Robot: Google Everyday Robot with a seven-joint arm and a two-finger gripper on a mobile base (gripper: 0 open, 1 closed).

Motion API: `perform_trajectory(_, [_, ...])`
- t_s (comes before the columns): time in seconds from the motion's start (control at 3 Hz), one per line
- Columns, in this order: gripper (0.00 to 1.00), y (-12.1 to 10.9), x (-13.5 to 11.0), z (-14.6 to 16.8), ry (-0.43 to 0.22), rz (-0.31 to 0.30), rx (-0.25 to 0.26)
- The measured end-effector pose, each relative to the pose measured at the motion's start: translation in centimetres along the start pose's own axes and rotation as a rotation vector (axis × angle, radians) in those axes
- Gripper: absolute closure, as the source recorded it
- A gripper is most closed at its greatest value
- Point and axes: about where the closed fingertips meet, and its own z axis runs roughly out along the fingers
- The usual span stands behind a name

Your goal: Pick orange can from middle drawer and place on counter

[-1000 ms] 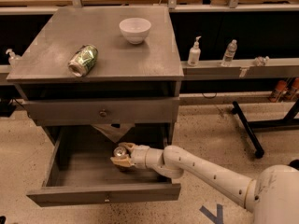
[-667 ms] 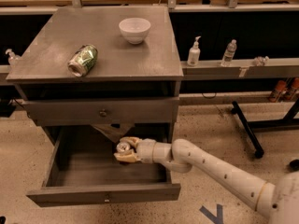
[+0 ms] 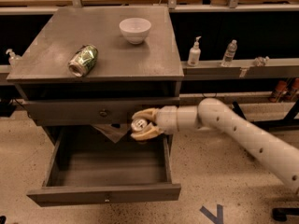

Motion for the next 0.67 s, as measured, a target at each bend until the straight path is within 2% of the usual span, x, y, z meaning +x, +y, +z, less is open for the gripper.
perform_trajectory(0.33, [1.00, -5.7, -7.5, -4.3, 0.004, -0.043, -0.064])
perform_trajectory(0.67, [1.00, -9.0, -13.1, -7.1, -0.047, -0.064, -0.153])
